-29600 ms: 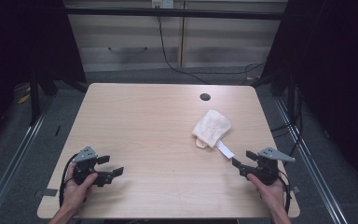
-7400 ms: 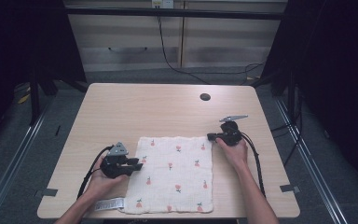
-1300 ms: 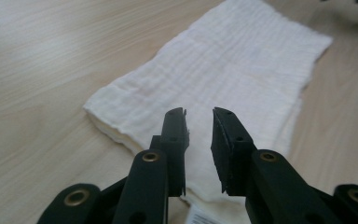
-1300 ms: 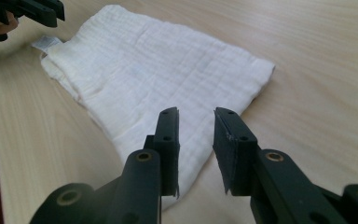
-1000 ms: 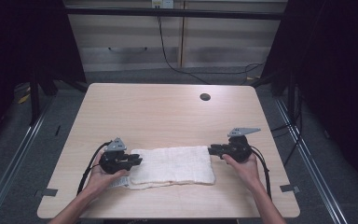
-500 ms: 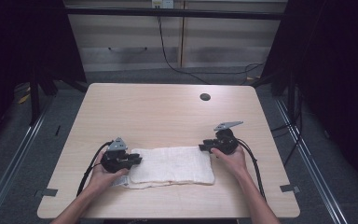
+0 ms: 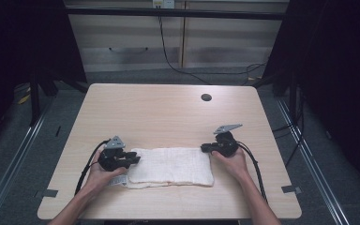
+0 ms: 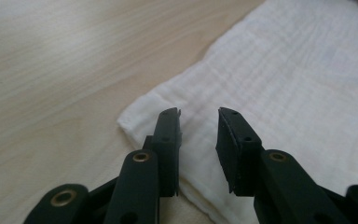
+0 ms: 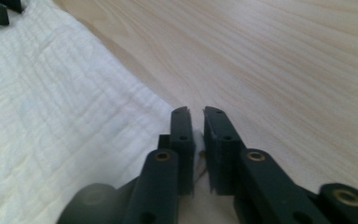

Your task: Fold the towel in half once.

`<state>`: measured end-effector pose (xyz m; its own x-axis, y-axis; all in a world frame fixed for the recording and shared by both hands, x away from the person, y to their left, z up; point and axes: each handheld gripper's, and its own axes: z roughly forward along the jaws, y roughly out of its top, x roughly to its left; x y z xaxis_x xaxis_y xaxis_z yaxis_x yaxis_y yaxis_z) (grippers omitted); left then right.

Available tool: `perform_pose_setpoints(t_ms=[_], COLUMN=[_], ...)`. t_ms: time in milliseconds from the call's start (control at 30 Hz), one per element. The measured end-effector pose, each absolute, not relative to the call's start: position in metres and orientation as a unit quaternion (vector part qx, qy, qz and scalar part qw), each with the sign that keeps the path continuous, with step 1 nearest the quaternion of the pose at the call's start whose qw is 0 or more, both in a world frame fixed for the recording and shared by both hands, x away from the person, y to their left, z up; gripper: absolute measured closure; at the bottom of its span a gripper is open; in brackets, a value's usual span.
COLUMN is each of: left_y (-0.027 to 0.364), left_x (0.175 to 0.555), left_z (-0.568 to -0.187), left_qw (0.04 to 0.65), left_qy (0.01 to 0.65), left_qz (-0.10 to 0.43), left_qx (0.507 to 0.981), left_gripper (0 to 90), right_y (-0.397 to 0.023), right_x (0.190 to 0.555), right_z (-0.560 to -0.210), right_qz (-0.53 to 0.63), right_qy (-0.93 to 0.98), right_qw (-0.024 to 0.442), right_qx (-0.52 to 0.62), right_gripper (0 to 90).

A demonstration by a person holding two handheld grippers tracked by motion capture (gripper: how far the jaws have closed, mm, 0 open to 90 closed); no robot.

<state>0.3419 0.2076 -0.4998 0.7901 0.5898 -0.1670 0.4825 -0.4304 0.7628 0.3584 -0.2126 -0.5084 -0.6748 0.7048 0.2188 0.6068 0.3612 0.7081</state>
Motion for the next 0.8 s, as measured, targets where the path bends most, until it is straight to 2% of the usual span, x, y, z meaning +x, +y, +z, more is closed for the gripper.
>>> perform_pose_setpoints(t_ms=[200,433,667,800], left_y=[0.22,0.208,0.205,0.206], left_x=[0.356,0.367,0.368,0.365], left_z=[-0.486,-0.495,-0.506,-0.506], left_qw=[0.444,0.417,0.405,0.404], left_qy=[0.341,0.344,0.345,0.329], left_qz=[0.076,0.09,0.083,0.078], left_qx=[0.825,0.836,0.842,0.85], left_gripper=[65.1,60.2,60.9,66.9], right_y=[-0.213,-0.213,-0.214,-0.215], right_x=[0.359,0.359,0.358,0.357], right_z=[-0.509,-0.509,-0.509,-0.509], right_qz=[0.403,0.403,0.405,0.405], right_qy=[0.82,0.819,0.816,0.813], right_qw=[0.055,0.054,0.051,0.052], right_qx=[0.403,0.405,0.41,0.415], right_gripper=[87.7,87.8,88.1,88.4])
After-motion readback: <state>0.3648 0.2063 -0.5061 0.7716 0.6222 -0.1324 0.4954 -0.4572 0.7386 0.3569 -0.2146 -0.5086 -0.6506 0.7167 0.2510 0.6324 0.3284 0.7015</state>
